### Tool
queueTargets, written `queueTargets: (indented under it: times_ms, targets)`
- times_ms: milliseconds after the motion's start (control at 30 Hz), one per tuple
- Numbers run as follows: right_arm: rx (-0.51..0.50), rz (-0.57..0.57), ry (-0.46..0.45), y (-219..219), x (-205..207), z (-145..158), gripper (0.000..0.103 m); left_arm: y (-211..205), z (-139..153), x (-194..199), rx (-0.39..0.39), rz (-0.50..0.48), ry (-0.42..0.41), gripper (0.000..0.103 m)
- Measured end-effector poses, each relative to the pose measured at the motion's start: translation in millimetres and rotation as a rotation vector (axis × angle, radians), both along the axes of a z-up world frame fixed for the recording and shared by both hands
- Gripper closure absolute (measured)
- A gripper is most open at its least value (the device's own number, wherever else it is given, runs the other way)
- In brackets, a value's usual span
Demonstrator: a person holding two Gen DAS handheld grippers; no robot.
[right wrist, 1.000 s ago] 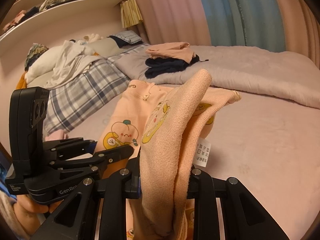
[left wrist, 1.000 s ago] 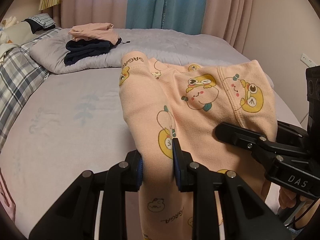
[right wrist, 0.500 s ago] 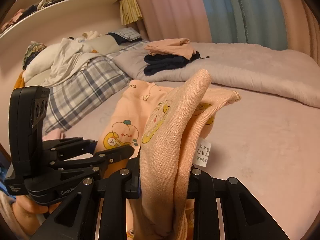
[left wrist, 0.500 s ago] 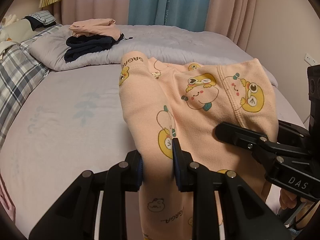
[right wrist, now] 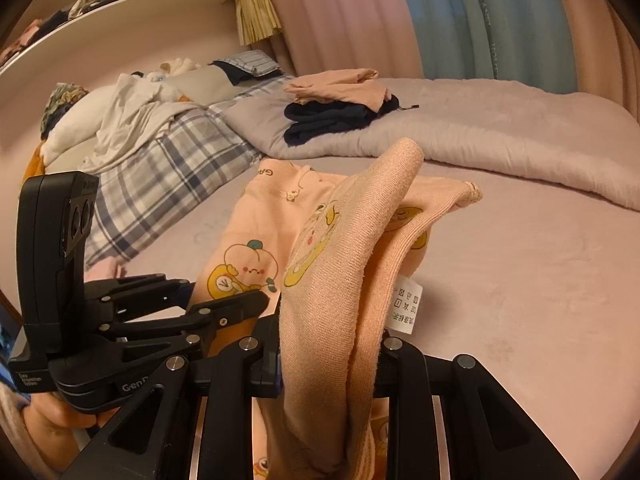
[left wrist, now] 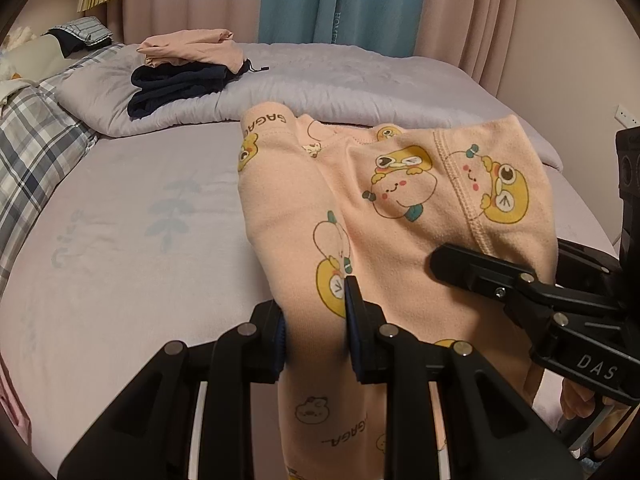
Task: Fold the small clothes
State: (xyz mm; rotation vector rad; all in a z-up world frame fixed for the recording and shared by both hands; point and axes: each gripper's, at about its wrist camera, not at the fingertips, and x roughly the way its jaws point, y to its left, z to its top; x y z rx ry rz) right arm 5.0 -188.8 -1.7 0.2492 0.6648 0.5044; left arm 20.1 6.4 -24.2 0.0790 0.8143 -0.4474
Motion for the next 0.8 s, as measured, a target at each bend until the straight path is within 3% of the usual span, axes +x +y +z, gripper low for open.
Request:
queueTargets:
  times_ms: [800]
  targets:
    - [0.006, -0.006, 0.028, 8.5, 12.4, -7.0, 0.075, -2.0, -13.9, 21.4, 0.025, 0.004, 0.018, 0.078]
